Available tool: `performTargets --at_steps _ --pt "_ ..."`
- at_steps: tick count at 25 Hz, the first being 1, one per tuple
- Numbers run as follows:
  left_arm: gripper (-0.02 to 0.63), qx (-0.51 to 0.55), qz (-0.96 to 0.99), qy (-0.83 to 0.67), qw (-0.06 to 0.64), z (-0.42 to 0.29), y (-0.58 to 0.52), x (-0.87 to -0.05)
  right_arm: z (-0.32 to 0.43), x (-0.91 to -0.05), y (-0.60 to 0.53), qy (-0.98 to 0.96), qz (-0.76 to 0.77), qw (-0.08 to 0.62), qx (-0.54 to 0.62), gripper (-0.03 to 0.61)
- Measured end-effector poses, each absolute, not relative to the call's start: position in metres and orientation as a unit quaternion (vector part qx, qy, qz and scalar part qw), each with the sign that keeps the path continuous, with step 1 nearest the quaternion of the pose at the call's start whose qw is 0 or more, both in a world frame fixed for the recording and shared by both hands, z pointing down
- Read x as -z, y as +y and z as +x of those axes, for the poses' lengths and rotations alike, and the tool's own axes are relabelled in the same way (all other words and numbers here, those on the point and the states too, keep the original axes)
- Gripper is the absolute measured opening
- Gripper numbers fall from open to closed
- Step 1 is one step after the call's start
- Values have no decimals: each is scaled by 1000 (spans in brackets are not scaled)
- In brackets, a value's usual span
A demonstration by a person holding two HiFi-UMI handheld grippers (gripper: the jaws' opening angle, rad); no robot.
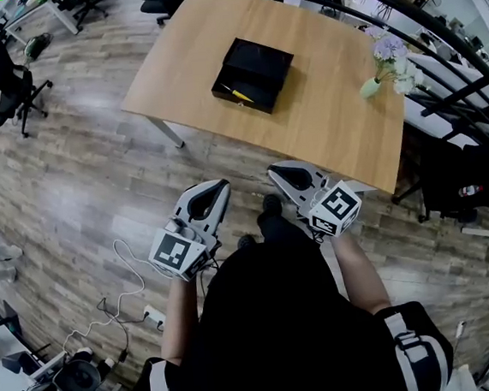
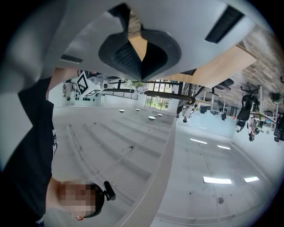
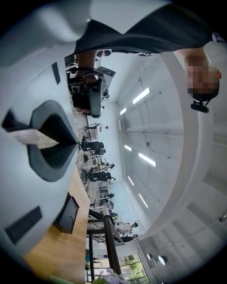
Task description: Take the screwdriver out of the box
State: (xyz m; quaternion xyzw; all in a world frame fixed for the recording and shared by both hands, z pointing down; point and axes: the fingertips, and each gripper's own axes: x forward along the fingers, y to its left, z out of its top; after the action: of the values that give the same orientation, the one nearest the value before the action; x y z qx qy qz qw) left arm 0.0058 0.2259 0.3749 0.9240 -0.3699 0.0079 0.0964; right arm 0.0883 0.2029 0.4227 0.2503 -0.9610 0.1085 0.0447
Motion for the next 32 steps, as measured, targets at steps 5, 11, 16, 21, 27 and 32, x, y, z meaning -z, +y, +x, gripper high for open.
performTargets --at_steps 5,11,16,21,27,32 --pt "21 -9 918 -384 96 12 201 -372 91 -424 174 -963 241 55 -105 25" --pt "21 -15 909 -406 94 16 172 -371 104 -428 130 -963 240 71 -97 25" --pt "21 -13 896 -433 103 19 153 -375 113 -427 100 -967 227 80 -87 25" --pt "21 -14 888 -448 104 30 131 -380 120 -432 78 -970 209 90 -82 25" --pt "21 -17 885 -455 98 51 106 -385 139 -442 57 -972 197 104 -73 25" --pt "21 -18 886 -455 92 65 90 -385 152 -448 44 -972 196 112 -70 25"
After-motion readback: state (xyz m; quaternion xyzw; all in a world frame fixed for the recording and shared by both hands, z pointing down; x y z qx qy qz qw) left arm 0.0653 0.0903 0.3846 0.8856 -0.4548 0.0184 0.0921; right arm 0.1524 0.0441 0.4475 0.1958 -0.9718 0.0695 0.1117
